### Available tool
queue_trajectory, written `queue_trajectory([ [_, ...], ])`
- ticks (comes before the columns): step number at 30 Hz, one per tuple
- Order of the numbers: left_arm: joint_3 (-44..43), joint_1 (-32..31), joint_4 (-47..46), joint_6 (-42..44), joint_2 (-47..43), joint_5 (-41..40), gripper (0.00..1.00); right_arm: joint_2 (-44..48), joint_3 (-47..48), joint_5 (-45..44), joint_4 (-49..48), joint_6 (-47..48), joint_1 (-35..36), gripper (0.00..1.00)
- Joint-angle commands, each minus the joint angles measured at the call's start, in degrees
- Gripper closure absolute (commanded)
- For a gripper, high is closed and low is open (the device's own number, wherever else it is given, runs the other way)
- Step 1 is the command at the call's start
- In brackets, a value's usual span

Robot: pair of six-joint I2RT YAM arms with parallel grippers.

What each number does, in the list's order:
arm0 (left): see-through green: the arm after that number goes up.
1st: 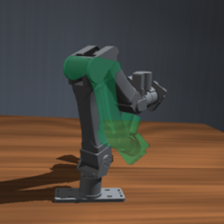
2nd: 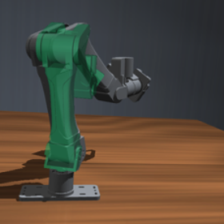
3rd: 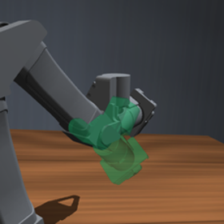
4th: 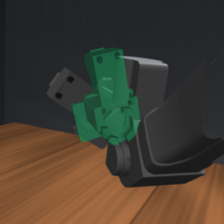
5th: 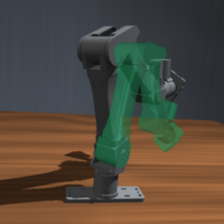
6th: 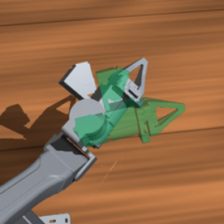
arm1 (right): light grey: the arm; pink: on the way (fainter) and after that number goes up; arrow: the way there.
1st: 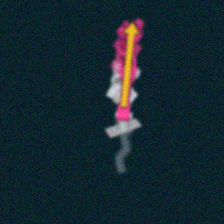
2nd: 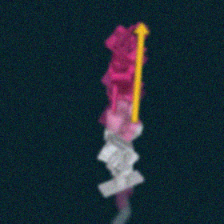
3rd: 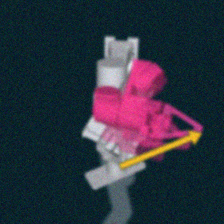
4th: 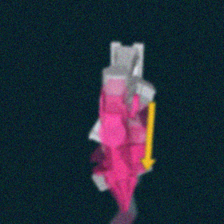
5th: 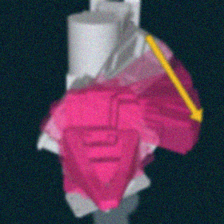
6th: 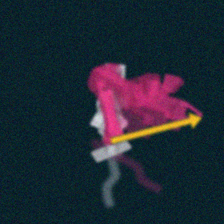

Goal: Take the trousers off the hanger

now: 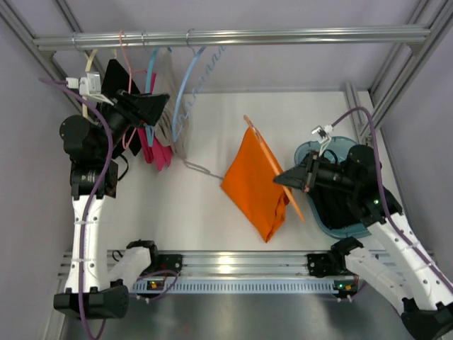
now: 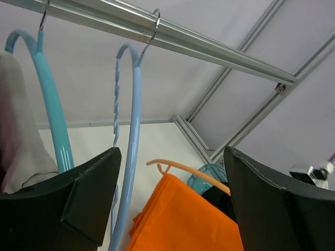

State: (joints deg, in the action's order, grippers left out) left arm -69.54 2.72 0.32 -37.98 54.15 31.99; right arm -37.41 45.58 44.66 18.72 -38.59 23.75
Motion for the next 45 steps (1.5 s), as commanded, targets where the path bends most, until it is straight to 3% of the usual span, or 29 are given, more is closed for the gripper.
queue_trajectory([
  [1,-2.5,-0.4,-5.1,-0.6,-0.4,3.4,0.15,-3.7,8.9,-1.3,-30.3,-7.4,-1.2,1.00],
  [8,-5.2,-2.2,-11.2,-11.3,1.2,8.0,0.16,-13.3,17.7,-3.1,-43.6,-13.6,-1.3,1.00],
  [13,-10.3,-5.8,-15.7,-17.6,6.0,7.3,0.16,-18.2,23.4,-4.2,-48.0,-14.3,-1.2,1.00],
  [18,-15.7,-12.7,-16.6,-22.0,12.6,3.2,0.16,-21.0,25.4,-5.5,-51.1,-14.7,-0.8,1.00],
  [28,-19.9,-30.9,-20.2,-24.1,25.4,2.4,0.14,-24.3,29.1,-6.9,-51.9,-13.6,0.6,1.00],
  [33,-19.3,-33.7,-22.7,-27.0,28.9,1.7,0.15,-24.6,28.8,-7.1,-51.8,-13.2,1.5,1.00],
  [39,-18.8,-36.2,-26.7,-28.6,31.4,-0.1,0.19,-24.3,26.0,-7.7,-51.6,-12.9,3.6,1.00],
  [45,-18.5,-36.7,-27.9,-29.5,32.3,-1.1,0.33,-23.9,22.3,-8.3,-51.7,-12.2,5.5,1.00],
])
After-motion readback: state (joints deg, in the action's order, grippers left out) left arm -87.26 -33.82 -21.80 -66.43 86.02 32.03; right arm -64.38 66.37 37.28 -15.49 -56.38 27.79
